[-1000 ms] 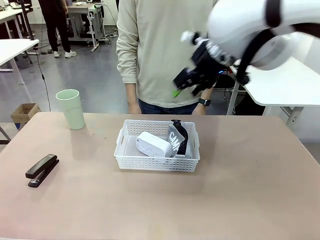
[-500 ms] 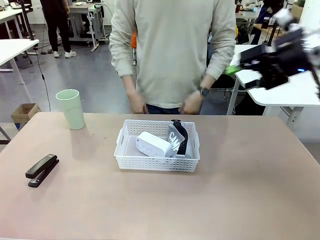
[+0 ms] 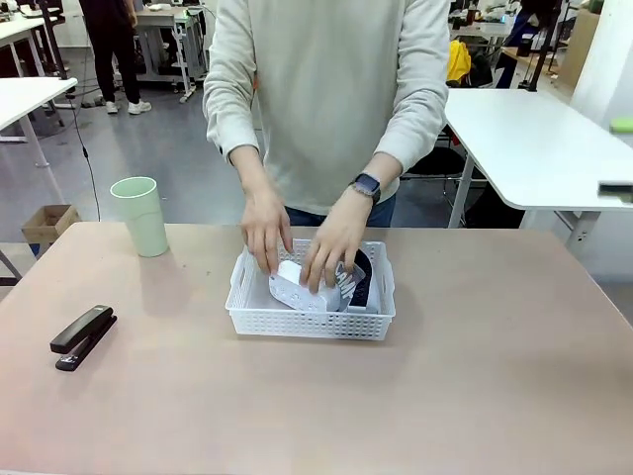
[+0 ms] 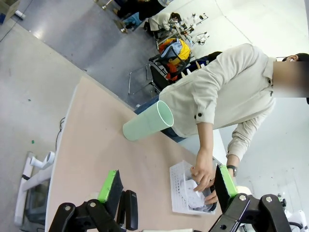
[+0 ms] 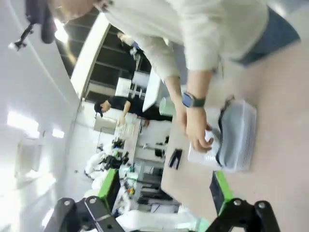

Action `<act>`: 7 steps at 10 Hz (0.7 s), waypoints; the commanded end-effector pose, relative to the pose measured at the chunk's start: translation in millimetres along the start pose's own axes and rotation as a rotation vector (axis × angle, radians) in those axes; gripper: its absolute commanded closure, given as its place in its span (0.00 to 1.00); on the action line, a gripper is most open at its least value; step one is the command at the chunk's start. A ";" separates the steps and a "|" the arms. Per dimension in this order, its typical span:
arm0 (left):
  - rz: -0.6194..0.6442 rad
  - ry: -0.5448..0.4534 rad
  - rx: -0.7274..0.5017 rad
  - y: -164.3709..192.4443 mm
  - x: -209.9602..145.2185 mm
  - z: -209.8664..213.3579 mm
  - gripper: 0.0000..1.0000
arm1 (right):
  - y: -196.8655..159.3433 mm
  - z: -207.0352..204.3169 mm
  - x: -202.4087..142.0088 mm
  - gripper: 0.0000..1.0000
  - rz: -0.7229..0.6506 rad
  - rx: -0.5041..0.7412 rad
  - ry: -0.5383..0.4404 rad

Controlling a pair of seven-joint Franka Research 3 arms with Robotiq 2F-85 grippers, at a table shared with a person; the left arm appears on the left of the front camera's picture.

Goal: Efficiently arrange items inside the basket to fit them all.
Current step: Pick up the Digital clock and place it inside the Organizing basket.

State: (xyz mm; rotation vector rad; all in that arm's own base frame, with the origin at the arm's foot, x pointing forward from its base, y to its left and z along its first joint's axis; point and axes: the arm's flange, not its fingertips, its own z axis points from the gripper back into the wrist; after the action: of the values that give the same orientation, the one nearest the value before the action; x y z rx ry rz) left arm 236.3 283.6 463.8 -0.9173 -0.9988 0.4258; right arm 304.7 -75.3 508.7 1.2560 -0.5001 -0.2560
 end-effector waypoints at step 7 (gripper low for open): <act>-0.023 -0.015 -0.020 1.5 0.1 -0.9 0.00 | -84.1 10.9 -11.8 0.00 -0.085 -0.032 0.209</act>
State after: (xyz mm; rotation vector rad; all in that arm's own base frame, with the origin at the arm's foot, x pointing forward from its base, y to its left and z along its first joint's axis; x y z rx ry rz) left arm 236.5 283.5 463.9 -0.9175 -0.9990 0.4249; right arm 299.8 -105.7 416.2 1.2404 -0.2588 -0.1844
